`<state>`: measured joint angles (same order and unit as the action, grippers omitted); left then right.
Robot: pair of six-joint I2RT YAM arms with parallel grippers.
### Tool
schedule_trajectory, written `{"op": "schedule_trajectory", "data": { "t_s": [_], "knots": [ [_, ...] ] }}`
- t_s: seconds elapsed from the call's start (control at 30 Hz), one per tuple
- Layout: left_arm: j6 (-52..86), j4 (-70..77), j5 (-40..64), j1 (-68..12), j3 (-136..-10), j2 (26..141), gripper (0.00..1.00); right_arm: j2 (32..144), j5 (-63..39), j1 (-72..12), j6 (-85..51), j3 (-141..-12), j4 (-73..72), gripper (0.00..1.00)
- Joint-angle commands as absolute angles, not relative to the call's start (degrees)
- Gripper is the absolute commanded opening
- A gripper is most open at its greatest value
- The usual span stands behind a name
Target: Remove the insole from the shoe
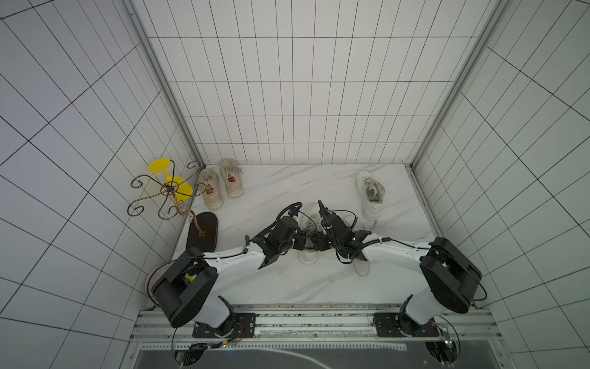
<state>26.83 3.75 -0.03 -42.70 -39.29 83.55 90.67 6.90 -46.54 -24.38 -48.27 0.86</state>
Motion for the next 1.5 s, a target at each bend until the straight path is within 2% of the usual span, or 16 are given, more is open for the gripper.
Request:
{"op": "schedule_trajectory", "data": {
  "t_s": [0.0, 0.2, 0.47, 0.67, 0.9, 1.07, 1.37, 1.47],
  "knots": [
    [26.99, 6.63, 2.71, -43.02, -38.85, 83.40, 0.17, 90.16, 12.54, -46.16, -23.97, -51.62, 4.72, 0.68],
    [26.38, 6.90, 5.92, -43.03, -40.11, 85.83, 0.25, 88.92, 12.39, -44.53, -24.22, -53.11, 4.13, 0.62],
    [25.92, 6.83, 6.99, -43.04, -41.18, 87.36, 0.39, 85.84, 11.78, -43.98, -23.73, -53.33, 2.60, 0.61],
    [25.58, 6.65, 6.56, -43.21, -42.12, 87.56, 0.53, 86.50, 11.16, -43.39, -23.62, -53.72, 2.55, 0.59],
    [25.38, 0.67, 2.87, -43.19, -47.87, 90.36, 0.57, 83.33, 11.69, -43.19, -23.05, -53.00, 1.84, 0.53],
    [24.96, -2.32, 1.11, -43.19, -51.06, 92.65, 0.55, 83.93, 11.13, -43.07, -23.03, -53.20, 1.98, 0.42],
    [25.83, -2.85, 0.89, -43.04, -53.66, 95.27, 0.33, 80.94, 7.18, -43.24, -21.92, -52.69, 3.84, 0.41],
    [26.04, -2.34, 1.42, -43.00, -54.05, 95.14, 0.29, 79.17, 4.42, -44.08, -21.79, -52.60, 5.83, 0.39]
  ]
}}
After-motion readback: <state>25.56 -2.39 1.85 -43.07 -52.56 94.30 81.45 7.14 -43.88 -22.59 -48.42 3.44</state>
